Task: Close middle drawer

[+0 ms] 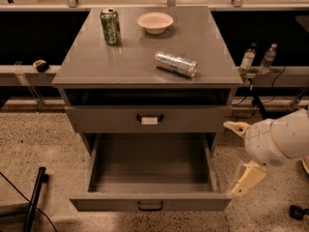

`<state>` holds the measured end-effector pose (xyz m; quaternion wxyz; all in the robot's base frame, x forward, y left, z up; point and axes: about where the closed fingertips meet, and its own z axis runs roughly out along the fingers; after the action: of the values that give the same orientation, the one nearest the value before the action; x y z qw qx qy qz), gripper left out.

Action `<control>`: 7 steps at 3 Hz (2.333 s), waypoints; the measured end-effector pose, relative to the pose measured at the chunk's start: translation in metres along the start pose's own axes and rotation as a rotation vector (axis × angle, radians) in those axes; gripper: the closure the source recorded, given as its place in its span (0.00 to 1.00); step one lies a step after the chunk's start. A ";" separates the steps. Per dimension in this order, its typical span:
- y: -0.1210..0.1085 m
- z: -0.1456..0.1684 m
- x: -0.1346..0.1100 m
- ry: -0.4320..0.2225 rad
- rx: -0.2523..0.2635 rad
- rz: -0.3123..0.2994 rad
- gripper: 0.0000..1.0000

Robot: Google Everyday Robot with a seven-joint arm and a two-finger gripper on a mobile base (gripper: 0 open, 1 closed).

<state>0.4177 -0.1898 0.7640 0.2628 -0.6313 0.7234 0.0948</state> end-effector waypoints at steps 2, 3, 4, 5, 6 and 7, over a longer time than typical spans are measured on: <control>0.073 0.119 0.041 -0.124 -0.158 0.011 0.00; 0.079 0.122 0.042 -0.127 -0.176 -0.023 0.00; 0.078 0.121 0.041 -0.126 -0.174 -0.022 0.00; 0.082 0.133 0.051 -0.167 -0.170 -0.018 0.00; 0.095 0.182 0.080 -0.237 -0.121 -0.017 0.01; 0.102 0.217 0.092 -0.239 -0.111 -0.032 0.24</control>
Offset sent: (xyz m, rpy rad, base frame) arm -0.1171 0.0576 -0.2634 0.2140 0.1743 0.2838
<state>0.3703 -0.1492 0.5152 0.3133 -0.6407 0.6703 0.2050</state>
